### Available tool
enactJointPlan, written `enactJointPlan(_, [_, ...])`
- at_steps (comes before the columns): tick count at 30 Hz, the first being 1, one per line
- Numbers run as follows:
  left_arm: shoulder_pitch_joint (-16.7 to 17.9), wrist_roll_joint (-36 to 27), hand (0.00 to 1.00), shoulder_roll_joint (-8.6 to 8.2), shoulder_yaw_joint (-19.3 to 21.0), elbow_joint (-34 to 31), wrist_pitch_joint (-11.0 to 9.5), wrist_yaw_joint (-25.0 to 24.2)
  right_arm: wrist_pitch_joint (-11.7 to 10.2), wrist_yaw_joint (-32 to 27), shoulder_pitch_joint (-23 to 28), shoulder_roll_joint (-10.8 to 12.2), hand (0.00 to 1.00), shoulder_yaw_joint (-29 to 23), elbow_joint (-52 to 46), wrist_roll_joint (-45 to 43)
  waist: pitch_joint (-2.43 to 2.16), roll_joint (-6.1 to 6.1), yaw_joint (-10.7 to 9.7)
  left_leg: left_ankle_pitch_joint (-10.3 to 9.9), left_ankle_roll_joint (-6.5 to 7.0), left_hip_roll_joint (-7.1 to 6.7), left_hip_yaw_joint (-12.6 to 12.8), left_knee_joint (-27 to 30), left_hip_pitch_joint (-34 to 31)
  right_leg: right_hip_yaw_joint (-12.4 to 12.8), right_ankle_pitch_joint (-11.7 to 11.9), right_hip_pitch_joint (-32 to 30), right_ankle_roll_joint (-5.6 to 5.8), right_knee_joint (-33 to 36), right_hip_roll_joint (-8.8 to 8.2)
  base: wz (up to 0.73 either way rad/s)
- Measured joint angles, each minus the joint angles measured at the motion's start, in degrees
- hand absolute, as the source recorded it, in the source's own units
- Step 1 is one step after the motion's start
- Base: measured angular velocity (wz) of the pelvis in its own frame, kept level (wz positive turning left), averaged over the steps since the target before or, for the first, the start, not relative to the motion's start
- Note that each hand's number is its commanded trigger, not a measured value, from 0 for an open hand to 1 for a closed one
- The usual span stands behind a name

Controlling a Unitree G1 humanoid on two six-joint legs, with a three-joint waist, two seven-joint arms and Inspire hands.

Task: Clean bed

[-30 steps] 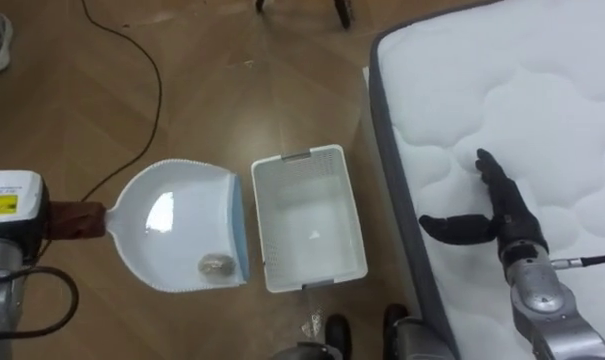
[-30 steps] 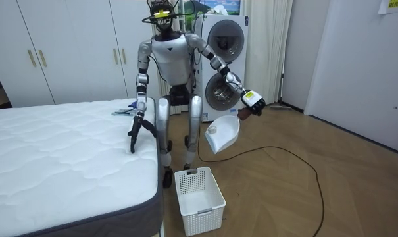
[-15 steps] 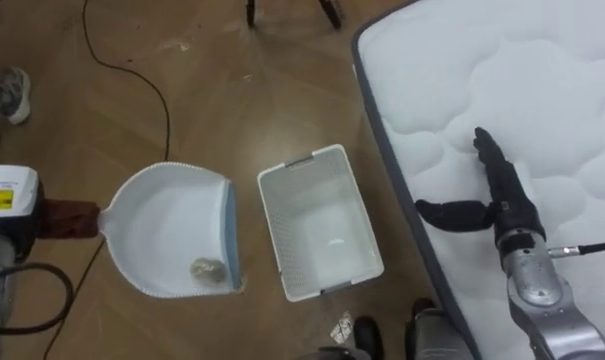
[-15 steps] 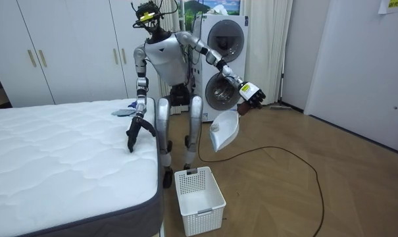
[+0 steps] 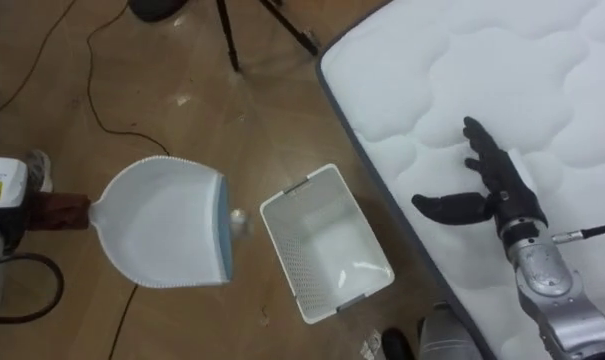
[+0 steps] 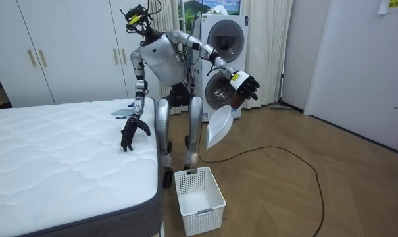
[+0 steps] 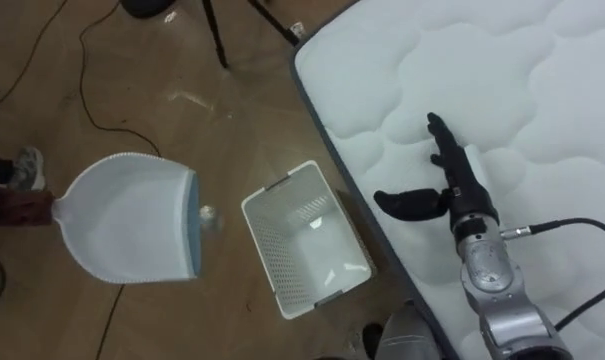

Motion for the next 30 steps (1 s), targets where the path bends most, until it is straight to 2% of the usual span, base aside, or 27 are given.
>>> enactJointPlan(3, [-0.38, -0.53, 1.0, 0.01, -0.23, 0.0, -0.78, 0.08, -0.13, 0.02, -0.25, 0.14, 0.0, 0.04, 0.11, 0.0, 0.02, 0.02, -0.4, -0.02, 0.02, -0.03, 0.3, -0.03, 0.04, 0.32, -0.04, -0.17, 0.04, 0.18, 0.03, -0.04])
enactJointPlan(9, [-0.46, -0.61, 1.0, 0.07, -0.25, 0.03, -1.22, 0.04, -0.91, 0.07, -0.27, 0.0, 0.0, -0.04, 0.45, 0.0, 0.47, 0.9, -1.44, -0.18, 0.22, -0.12, 0.52, -0.02, -0.22, 0.46, -0.26, -0.63, 0.12, 0.47, -0.03, 0.0])
enactJointPlan(17, [-0.58, -0.66, 1.0, 0.36, -0.48, 0.01, -1.43, 0.07, -1.25, 0.17, -1.31, 0.11, 0.0, -0.03, 1.19, -0.07, 0.66, 0.62, -2.07, -0.29, 0.4, -0.21, 1.28, 0.3, -0.92, 1.08, -0.63, -1.62, 0.14, 1.42, -0.07, -0.01])
enactJointPlan(23, [0.2, -0.58, 1.0, 0.48, -2.93, -0.19, -1.42, -0.42, -1.19, 0.25, -1.7, 0.18, 0.0, 0.44, 1.1, 1.31, 0.91, -0.13, -2.43, -0.64, 0.65, -0.2, 1.47, 1.25, -1.93, 0.93, -0.98, -2.41, 0.15, 1.98, -0.19, 0.01])
enactJointPlan(28, [0.99, -0.65, 1.0, 0.52, -3.74, -0.1, -1.42, -1.68, -0.45, 0.72, -1.4, 0.16, 0.0, 1.36, 1.26, 1.26, 0.59, -2.43, -2.4, -0.63, 0.67, -0.08, 1.47, 1.16, -2.09, 0.34, -1.17, -2.31, 0.17, 1.6, -0.21, 0.05])
enactJointPlan(30, [1.42, -0.74, 1.0, 0.51, -3.74, -0.14, -1.46, -1.68, -0.2, 0.62, -1.06, 0.18, 0.0, 1.35, 1.29, 1.24, 0.47, -2.68, -2.43, -0.62, 0.68, 0.02, 1.1, 1.31, -2.01, -0.29, -1.11, -1.81, 0.23, 1.13, -0.24, 0.11])
